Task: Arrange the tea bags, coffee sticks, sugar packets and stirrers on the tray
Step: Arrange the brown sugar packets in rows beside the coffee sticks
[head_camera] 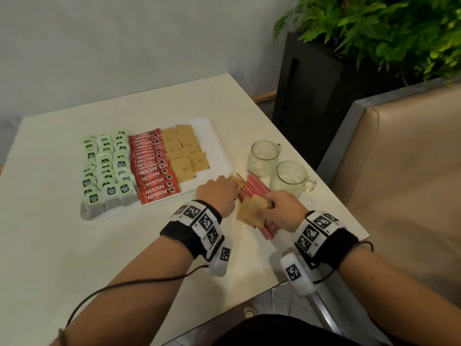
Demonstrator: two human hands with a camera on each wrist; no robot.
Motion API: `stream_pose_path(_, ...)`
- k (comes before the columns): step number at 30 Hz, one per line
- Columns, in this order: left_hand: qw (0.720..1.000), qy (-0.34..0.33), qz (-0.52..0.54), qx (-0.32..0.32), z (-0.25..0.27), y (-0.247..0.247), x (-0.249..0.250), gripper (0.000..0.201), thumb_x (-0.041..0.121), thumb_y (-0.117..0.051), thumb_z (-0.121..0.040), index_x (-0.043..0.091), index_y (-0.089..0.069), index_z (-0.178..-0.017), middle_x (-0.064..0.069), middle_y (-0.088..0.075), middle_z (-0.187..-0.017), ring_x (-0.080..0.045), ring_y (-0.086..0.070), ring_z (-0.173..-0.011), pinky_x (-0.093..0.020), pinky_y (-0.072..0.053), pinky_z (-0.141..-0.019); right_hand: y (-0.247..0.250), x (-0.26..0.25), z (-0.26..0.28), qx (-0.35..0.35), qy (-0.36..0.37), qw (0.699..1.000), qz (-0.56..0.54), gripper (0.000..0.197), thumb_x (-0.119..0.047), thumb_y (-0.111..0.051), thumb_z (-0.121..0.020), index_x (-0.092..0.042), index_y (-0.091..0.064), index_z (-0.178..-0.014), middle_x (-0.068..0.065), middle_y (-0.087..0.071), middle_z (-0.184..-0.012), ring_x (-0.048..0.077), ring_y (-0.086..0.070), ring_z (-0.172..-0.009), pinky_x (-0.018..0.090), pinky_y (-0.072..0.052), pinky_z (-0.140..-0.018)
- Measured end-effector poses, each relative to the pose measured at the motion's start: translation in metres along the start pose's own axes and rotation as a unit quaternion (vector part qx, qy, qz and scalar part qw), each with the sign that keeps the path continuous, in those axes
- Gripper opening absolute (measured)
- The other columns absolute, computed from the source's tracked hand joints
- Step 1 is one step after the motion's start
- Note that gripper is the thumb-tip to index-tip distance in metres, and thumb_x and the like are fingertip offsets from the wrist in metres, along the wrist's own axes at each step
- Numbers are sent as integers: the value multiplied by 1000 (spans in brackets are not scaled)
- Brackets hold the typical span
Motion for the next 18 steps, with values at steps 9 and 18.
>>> stream_pose_path(9, 991, 129, -22, 40, 5, 3, -23, 63, 64, -52, -89, 8, -49, -118, -6, -57, -112, -23, -62, -100, -30, -38, -68, -3, 0, -3, 4, -10, 1000, -1, 24, -21, -67, -85, 2, -62, -90, 18, -69, -82, 19, -63, -60, 35, -55, -63)
stream_pose_path(18, 978, 167, 118, 37, -3, -7, -38, 72, 61, -59, -86, 6, -45, -130, -11, -51, -129, -28, -55, -118, -36, -45, -88, -2, -15, -6, 0, 17, 1000, 14, 25, -20, -61, -90, 4, -58, -97, 25, -65, -89, 23, -55, -66, 38, -51, -65)
Point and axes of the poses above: each hand's wrist, its own z-axis away from the middle knuckle, its own y-axis out of the back of the hand, x = y × z, the point moved 7 cm from there along -z, towards the middle knuckle
